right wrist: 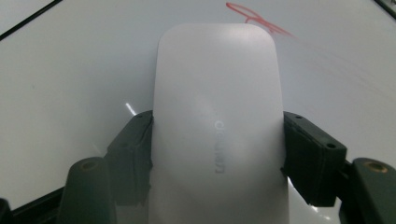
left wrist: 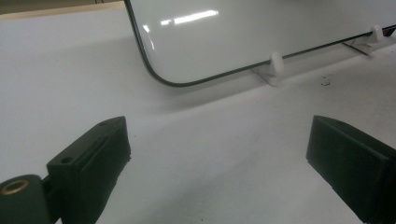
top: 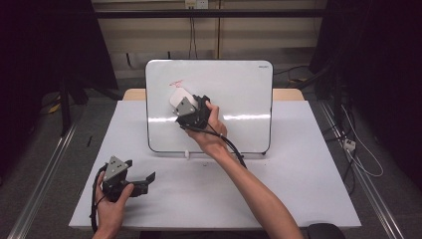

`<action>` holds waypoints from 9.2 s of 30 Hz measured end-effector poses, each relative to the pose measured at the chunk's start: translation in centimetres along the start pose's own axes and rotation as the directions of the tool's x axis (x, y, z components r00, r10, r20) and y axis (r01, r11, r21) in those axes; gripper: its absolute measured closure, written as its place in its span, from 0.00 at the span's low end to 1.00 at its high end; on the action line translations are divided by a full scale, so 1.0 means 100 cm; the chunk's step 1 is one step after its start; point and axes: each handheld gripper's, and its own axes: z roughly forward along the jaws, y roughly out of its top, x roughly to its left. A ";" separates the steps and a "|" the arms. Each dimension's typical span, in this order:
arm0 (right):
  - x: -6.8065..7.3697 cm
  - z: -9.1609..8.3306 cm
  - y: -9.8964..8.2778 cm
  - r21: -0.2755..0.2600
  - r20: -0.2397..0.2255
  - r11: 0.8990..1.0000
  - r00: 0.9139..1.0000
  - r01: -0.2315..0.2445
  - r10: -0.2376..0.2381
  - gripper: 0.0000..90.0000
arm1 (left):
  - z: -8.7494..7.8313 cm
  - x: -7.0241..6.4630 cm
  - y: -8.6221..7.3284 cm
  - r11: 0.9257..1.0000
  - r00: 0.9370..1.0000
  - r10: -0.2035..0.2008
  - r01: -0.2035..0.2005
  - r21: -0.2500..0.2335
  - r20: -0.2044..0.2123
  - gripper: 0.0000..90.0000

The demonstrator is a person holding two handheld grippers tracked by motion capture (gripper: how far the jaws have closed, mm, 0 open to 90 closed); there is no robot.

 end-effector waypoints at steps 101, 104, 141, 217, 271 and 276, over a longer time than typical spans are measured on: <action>0.003 0.020 0.041 0.031 0.077 0.996 0.994 -0.079 0.077 0.35 | -0.002 0.000 0.000 1.000 1.000 -0.001 0.001 -0.011 0.009 0.07; 0.000 0.021 0.043 0.036 0.087 0.996 0.993 -0.086 0.083 0.35 | -0.003 0.001 -0.001 1.000 1.000 -0.001 0.002 -0.010 0.010 0.07; -0.109 -0.035 -0.043 -0.006 0.184 0.932 0.916 -0.362 0.357 0.35 | -0.004 0.004 -0.003 1.000 1.000 -0.017 0.017 -0.007 -0.003 0.07; -0.065 -0.100 -0.156 0.109 0.074 0.954 0.960 -0.279 0.272 0.35 | -0.005 0.002 0.000 1.000 1.000 -0.008 0.008 -0.014 -0.014 0.07; -0.088 -0.102 -0.183 0.100 -0.036 0.906 0.908 -0.412 0.417 0.12 | -0.002 0.000 0.001 1.000 1.000 -0.005 0.005 -0.007 -0.004 0.07; -0.088 -0.106 -0.183 0.093 -0.044 0.892 0.893 -0.442 0.447 0.10 | -0.003 0.002 0.001 1.000 1.000 -0.014 0.014 -0.012 -0.010 0.07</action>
